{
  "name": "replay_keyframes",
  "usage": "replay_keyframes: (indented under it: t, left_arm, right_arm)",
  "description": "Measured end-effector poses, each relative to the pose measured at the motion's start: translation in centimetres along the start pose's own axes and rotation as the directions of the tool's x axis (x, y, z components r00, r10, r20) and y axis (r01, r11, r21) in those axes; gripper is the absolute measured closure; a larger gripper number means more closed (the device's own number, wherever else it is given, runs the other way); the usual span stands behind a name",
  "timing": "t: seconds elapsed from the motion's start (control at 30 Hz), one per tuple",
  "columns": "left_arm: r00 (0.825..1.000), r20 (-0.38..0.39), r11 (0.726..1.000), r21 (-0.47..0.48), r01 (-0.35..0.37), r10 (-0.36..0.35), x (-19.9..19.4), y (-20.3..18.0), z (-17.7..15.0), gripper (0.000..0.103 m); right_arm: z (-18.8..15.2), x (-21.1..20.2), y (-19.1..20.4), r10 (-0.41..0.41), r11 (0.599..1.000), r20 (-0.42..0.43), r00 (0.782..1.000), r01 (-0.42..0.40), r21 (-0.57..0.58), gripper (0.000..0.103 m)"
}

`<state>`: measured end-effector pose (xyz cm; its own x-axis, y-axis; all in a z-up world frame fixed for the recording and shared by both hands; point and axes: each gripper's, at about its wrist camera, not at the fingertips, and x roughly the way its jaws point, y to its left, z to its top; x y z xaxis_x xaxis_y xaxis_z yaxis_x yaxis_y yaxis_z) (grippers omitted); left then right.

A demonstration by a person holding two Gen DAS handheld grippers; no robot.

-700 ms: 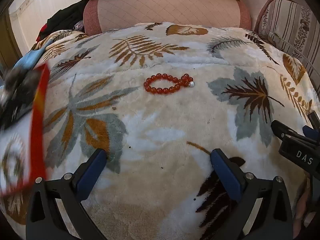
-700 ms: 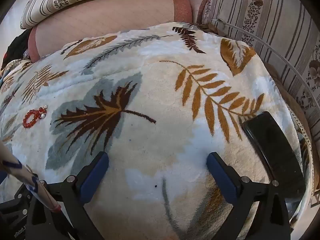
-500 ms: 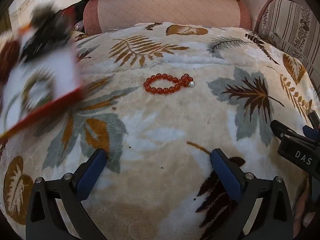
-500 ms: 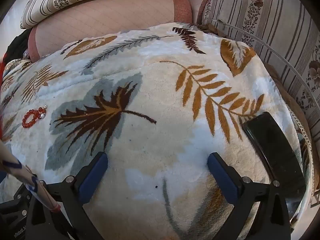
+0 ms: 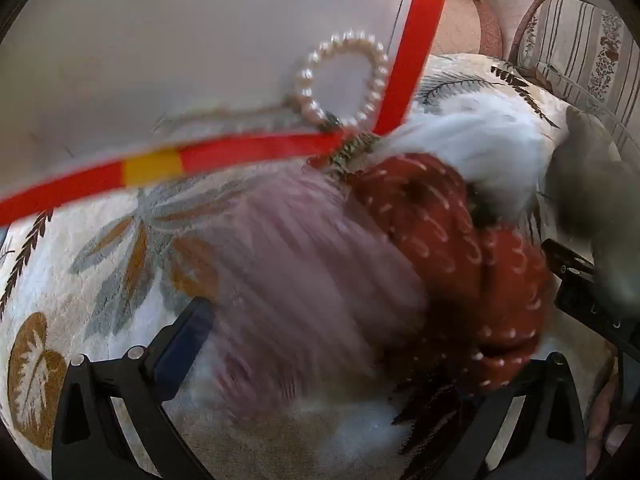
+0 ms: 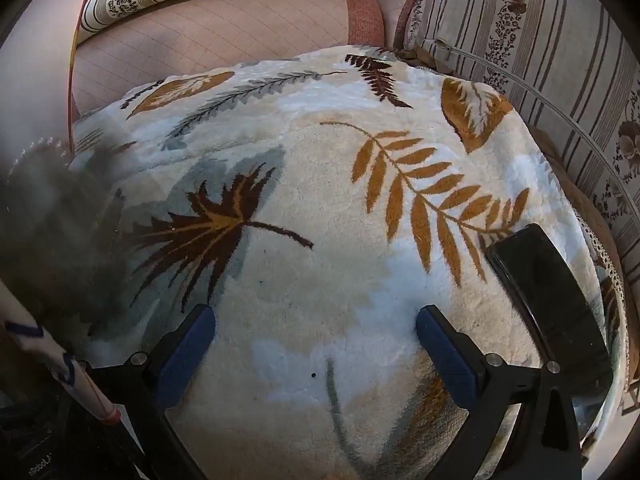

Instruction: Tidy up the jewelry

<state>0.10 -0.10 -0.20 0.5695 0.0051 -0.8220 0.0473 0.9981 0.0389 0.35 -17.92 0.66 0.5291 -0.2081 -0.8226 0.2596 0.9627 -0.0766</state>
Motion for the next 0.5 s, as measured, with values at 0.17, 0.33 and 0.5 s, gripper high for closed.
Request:
replay_keyframes:
  t: [0.17, 0.33, 0.5]
  left_arm:
    - [1.000, -0.001, 1.000, -0.002, 0.003, -0.003, 0.10, 0.10, 0.02, 0.000]
    - [1.000, 0.000, 1.000, -0.004, 0.004, -0.004, -0.22, 0.30, 0.18, 0.000]
    - [1.000, 0.000, 1.000, -0.004, 0.003, -0.003, -0.15, 0.00, -0.08, 0.000]
  right_arm:
    - [0.01, -0.01, 0.00, 0.004, 1.000, -0.003, 1.000, -0.004, 0.000, 0.001]
    - [0.02, -0.02, 0.03, 0.010, 1.000, -0.010, 1.000, -0.010, -0.003, 0.001]
    - [-0.20, -0.87, -0.28, 0.010, 1.000, -0.016, 1.000, -0.010, -0.008, 0.001]
